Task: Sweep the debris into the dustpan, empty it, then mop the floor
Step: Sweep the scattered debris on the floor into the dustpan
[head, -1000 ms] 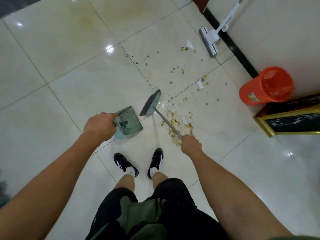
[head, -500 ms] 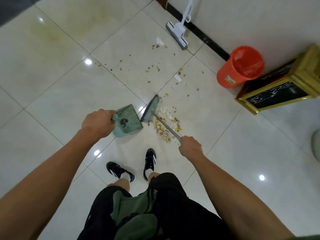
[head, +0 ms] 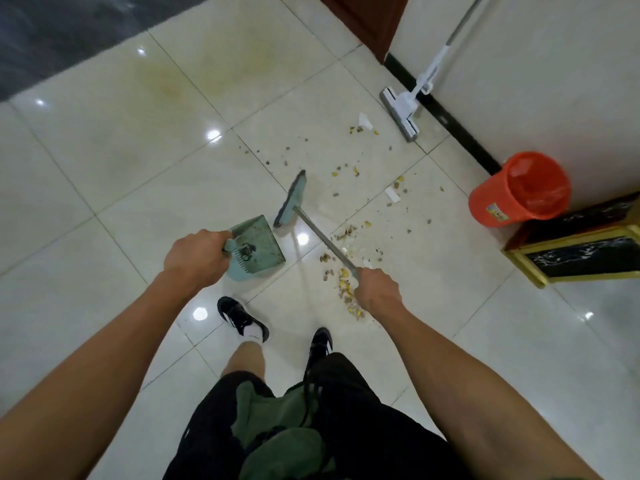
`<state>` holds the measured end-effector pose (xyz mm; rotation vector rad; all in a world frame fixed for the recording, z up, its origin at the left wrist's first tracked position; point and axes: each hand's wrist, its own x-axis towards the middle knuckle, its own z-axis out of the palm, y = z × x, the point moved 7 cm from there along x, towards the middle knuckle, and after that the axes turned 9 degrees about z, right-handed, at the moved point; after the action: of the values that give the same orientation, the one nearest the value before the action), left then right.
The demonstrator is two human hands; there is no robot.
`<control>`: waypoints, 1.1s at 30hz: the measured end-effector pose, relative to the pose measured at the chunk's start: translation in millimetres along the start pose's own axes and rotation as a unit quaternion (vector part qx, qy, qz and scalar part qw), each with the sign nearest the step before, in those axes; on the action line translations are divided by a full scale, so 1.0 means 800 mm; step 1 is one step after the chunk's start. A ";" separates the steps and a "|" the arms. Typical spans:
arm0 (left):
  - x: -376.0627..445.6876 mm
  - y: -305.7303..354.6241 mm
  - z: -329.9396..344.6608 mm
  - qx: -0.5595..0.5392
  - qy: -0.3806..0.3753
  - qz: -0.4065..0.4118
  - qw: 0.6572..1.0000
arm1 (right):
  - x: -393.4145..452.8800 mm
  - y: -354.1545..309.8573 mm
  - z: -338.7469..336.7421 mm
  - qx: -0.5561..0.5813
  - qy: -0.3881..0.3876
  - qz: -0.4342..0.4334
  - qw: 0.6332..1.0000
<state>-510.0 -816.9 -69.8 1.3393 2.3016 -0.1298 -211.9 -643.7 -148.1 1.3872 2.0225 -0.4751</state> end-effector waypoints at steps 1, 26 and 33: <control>0.004 -0.024 -0.004 -0.007 0.001 -0.009 1.000 | 0.005 -0.023 -0.008 -0.003 0.001 -0.003 1.000; 0.220 -0.322 -0.158 -0.025 -0.012 -0.105 0.994 | 0.235 -0.429 -0.202 0.100 -0.027 -0.027 0.994; 0.309 -0.316 -0.187 -0.012 -0.029 -0.083 0.996 | 0.305 -0.465 -0.245 0.124 -0.082 -0.018 0.989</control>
<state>-877.0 -705.0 -84.5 1.1178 2.3544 -0.1930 -673.1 -495.8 -190.1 1.4060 1.9056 -0.8535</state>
